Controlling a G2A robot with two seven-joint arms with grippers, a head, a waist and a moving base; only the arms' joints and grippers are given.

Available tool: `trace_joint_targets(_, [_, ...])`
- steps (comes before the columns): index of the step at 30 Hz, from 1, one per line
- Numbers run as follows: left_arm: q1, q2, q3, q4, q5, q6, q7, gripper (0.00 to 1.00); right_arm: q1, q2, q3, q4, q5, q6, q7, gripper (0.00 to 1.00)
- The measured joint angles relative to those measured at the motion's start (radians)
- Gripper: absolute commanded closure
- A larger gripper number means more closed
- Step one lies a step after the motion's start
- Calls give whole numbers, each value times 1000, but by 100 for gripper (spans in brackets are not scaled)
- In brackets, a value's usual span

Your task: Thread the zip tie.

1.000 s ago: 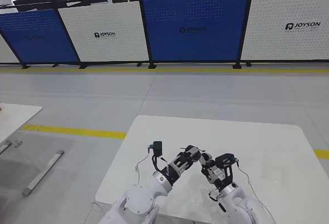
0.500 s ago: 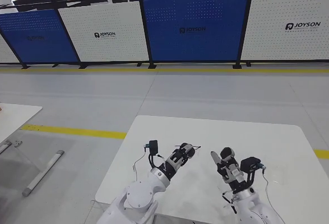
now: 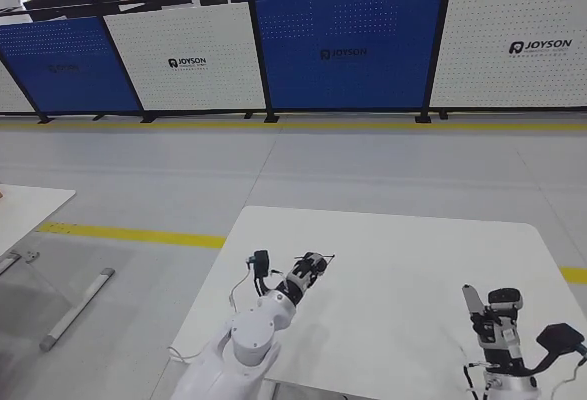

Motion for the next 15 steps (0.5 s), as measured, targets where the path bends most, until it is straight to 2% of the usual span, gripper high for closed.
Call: trace_joint_targets(15, [3,1,-6,9,10,-9,6,100,0,0,0,0,0,0,0,0])
